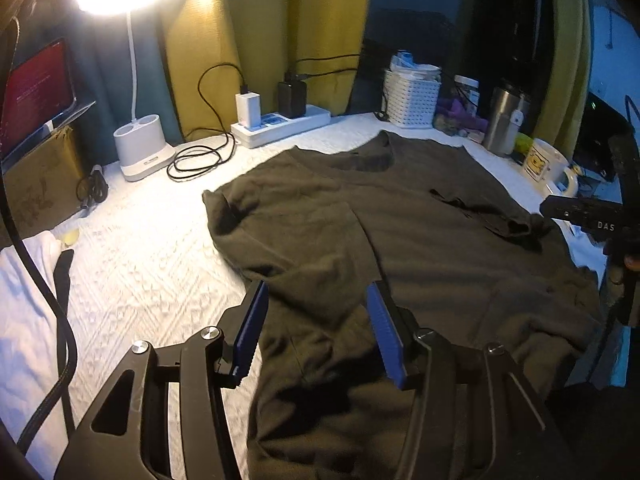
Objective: Fold small clothes
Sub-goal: 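Grasp the brown shirt's hem with both grippers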
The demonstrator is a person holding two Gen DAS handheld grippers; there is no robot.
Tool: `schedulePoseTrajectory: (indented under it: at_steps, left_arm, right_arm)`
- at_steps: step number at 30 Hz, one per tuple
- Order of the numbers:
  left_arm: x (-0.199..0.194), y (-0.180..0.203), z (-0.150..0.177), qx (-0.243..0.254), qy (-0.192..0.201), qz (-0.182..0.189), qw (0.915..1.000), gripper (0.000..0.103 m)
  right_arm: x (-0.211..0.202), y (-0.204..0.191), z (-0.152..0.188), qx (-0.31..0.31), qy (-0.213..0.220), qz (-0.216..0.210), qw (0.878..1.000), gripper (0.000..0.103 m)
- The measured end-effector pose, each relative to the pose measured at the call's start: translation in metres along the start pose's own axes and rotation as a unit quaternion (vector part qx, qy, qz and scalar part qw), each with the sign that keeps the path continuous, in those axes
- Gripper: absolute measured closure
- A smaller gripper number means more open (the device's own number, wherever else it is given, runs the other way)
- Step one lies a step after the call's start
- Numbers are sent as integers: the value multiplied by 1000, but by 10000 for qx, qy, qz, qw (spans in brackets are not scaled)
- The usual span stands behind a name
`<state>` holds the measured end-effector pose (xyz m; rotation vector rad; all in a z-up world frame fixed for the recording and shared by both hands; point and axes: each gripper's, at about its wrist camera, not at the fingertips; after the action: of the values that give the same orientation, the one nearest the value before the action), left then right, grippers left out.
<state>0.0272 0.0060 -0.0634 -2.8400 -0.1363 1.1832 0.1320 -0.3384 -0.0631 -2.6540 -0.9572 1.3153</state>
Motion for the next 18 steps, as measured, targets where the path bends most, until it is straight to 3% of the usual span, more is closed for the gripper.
schedulePoseTrajectory:
  at_steps: [4, 8, 13, 18]
  left_arm:
    - [-8, 7, 12, 98, -90, 30, 9999, 51]
    - [-9, 17, 30, 342, -280, 54, 9990, 51]
    - [-9, 25, 52, 353, -615, 67, 9975, 51]
    - [-20, 37, 66, 565, -634, 69, 9964, 51]
  right_arm:
    - [-4, -5, 15, 10, -71, -1, 10000, 53]
    - [-9, -10, 30, 14, -116, -16, 9999, 43]
    - [-12, -16, 50, 29, -236, -57, 9997, 42]
    - [-11, -23, 72, 22, -417, -58, 9991, 42]
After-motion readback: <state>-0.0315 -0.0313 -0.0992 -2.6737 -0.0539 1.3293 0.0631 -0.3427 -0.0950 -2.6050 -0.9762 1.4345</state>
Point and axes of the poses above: each gripper's, at about its wrist camera, not at the fingertips, and x roughly the way its jaws point, y to its right, z to its underside, and after that the axes turned 12 degrees about -z, right-handed
